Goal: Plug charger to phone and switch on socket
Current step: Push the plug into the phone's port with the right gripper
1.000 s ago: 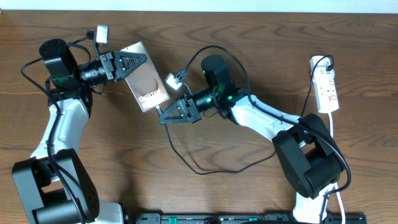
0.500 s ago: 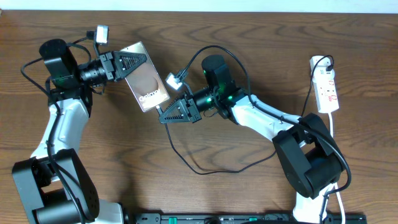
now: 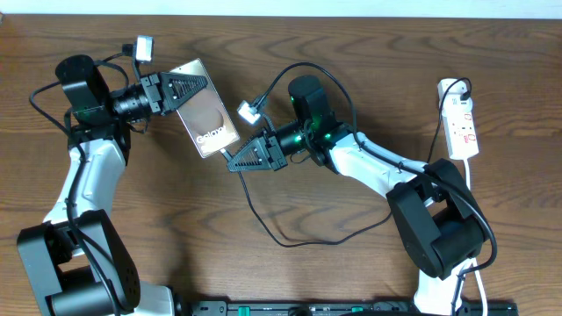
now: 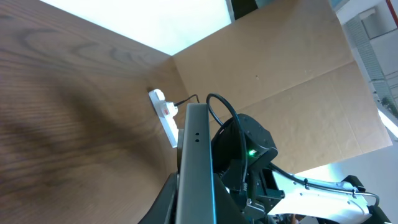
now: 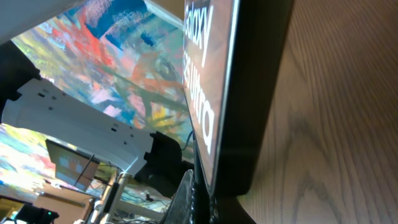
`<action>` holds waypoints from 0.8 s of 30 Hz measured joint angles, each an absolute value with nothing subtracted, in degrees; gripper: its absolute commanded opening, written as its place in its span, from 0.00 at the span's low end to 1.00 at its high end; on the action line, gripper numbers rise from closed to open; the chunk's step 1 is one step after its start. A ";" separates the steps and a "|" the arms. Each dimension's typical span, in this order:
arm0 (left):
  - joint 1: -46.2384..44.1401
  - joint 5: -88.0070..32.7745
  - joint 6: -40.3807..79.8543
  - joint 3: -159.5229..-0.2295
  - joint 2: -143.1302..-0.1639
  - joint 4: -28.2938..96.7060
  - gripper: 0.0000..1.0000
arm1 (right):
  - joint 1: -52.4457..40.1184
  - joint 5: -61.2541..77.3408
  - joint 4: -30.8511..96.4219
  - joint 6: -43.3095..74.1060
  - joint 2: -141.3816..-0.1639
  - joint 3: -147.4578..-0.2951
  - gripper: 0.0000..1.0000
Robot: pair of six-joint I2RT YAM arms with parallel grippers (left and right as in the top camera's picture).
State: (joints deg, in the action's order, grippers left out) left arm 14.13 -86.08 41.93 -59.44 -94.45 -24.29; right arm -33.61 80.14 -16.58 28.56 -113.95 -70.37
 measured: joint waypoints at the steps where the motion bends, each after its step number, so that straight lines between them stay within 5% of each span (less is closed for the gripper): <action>1: 14.13 -86.11 41.91 -59.44 -94.45 -24.27 0.08 | -33.61 80.14 -16.58 28.80 -113.95 -70.37 0.01; 24: 14.13 -85.54 40.62 -59.46 -94.45 -24.34 0.07 | -33.61 79.40 -20.91 34.09 -113.99 -69.87 0.01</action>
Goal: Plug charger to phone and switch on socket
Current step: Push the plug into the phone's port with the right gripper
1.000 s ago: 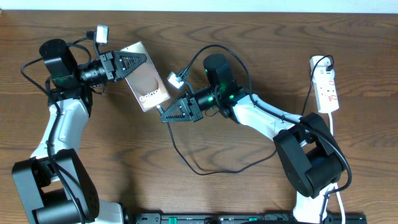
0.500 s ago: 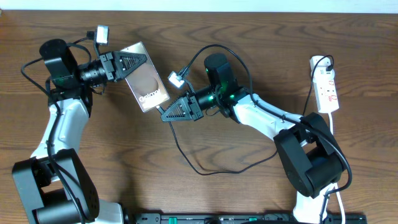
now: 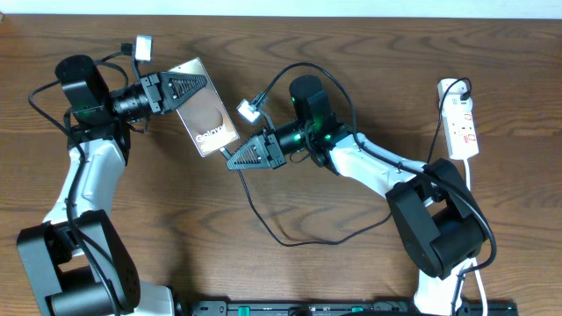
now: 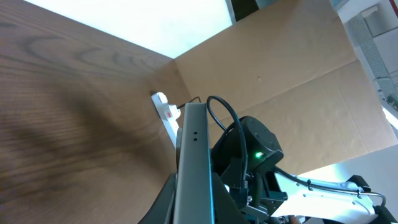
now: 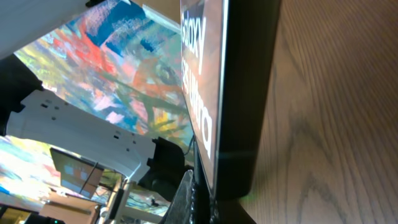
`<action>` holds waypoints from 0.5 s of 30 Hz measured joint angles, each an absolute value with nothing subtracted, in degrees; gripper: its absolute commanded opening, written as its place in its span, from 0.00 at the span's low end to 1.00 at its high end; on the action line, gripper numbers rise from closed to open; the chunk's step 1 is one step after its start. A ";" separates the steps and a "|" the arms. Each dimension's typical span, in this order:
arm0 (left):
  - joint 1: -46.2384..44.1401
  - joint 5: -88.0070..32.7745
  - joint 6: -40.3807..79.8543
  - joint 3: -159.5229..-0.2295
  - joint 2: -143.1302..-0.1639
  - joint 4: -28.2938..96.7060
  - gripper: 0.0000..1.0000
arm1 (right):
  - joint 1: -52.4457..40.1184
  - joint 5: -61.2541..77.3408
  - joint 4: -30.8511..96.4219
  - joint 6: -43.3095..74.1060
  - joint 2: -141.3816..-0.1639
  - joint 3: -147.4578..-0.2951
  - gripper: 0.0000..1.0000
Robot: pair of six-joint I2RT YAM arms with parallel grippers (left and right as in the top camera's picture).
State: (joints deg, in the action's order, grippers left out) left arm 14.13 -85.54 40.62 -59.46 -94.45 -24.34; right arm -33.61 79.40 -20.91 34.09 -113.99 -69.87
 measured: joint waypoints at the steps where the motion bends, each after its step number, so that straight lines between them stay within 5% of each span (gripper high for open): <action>1: 14.13 -85.54 40.62 -59.46 -94.45 -24.34 0.08 | -33.61 79.29 -20.97 34.30 -113.99 -69.87 0.01; 15: 14.11 -84.64 39.99 -59.46 -94.45 -24.49 0.08 | -34.06 76.34 -21.08 35.42 -113.99 -69.67 0.01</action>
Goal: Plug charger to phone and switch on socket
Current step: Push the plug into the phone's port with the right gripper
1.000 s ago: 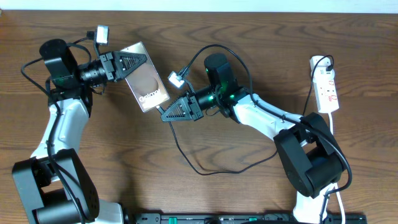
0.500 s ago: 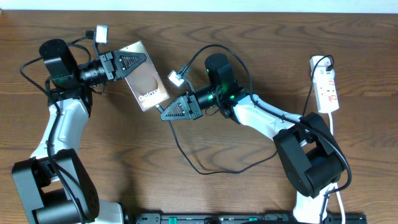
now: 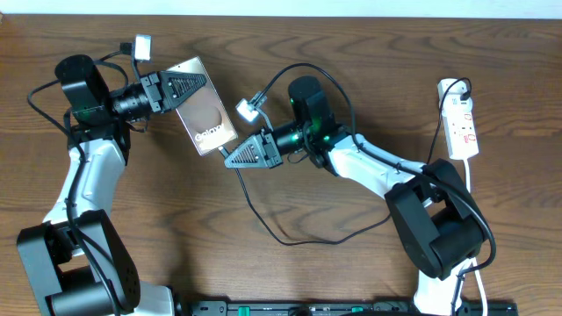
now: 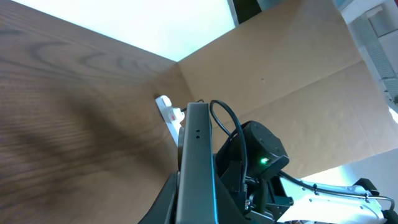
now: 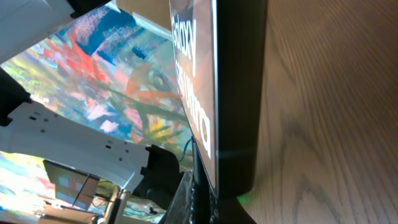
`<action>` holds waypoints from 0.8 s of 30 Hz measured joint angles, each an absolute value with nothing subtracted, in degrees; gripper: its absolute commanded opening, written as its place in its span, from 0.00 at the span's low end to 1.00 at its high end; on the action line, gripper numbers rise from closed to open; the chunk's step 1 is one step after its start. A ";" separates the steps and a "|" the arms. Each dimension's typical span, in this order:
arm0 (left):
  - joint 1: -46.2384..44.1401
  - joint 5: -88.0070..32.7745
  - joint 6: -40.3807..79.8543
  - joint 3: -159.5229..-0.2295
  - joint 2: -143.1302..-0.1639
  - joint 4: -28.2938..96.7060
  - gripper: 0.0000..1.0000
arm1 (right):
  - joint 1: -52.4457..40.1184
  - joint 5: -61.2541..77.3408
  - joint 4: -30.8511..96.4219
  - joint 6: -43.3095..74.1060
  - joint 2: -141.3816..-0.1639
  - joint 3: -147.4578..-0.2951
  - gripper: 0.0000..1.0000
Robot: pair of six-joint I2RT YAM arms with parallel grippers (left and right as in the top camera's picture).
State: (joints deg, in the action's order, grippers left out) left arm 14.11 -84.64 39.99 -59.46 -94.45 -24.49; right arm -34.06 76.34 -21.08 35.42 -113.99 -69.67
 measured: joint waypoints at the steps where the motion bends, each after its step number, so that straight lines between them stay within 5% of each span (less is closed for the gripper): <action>1: 14.09 -84.53 39.99 -59.46 -94.45 -24.49 0.07 | -34.13 76.16 -21.10 35.42 -113.99 -69.67 0.01; 24: 13.91 -79.33 39.97 -59.46 -94.45 -24.45 0.08 | -34.20 70.48 -21.54 35.83 -113.99 -69.67 0.01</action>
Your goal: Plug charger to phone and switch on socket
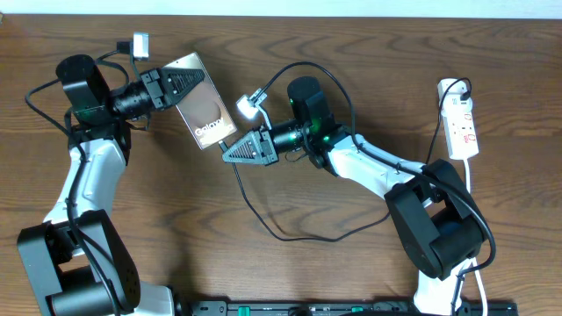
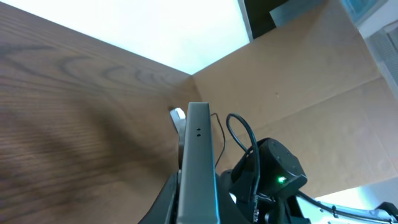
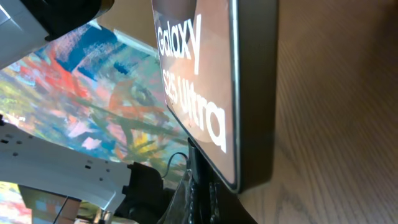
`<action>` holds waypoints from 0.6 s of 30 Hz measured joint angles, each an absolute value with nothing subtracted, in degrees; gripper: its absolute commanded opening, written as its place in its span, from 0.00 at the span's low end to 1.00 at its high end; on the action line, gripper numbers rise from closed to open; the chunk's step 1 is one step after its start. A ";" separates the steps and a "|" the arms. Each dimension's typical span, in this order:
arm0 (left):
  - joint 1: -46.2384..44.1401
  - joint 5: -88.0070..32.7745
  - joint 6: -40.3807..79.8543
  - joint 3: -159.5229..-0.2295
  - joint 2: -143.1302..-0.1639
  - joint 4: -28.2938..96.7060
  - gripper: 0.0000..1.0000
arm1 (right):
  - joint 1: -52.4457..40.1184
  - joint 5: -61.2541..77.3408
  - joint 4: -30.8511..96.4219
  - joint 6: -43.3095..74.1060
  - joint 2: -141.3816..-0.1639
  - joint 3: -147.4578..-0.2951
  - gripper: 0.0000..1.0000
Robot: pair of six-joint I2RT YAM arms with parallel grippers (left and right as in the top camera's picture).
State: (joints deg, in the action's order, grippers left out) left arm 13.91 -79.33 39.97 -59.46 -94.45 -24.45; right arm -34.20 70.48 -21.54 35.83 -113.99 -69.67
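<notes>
The phone [image 1: 202,112], its screen reading "Galaxy", is held off the wooden table. My left gripper [image 1: 186,88] is shut on its top end. In the left wrist view the phone's edge [image 2: 199,149] stands straight up between the fingers [image 2: 169,198]. My right gripper [image 1: 226,153] is shut on the charger plug at the phone's bottom edge [image 3: 255,124]. The plug itself is hidden between the fingers [image 3: 198,193], so whether it is seated cannot be told. The black cable [image 1: 290,239] loops down across the table. The white socket strip [image 1: 461,118] lies at the far right.
The socket strip has a plug [image 1: 457,88] in its far end and a white lead running down the right edge. The right arm [image 2: 273,171] with its green light faces the left wrist camera. A black rail [image 1: 351,307] runs along the table's front.
The phone and both grippers have shifted a little up and to the left in the overhead view. More of the screen now faces the right wrist camera.
At every earlier moment my left gripper held the phone's top end and my right gripper held the plug against its bottom edge. The pair crept leftward from one moment to the other, and now sits slightly farther back and left, with both holds unchanged.
</notes>
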 measured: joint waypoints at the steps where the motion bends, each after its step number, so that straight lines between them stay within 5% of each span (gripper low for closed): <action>1: 13.91 -79.09 39.99 -59.46 -94.45 -24.45 0.07 | -34.20 70.28 -21.85 35.83 -113.99 -69.67 0.01; 18: 13.80 -81.34 37.01 -59.70 -94.45 -24.45 0.07 | -34.26 70.08 -23.03 36.03 -113.99 -69.25 0.01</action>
State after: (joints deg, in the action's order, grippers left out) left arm 13.80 -81.34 37.01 -59.70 -94.45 -24.45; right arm -34.26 70.08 -23.03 36.03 -113.99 -69.25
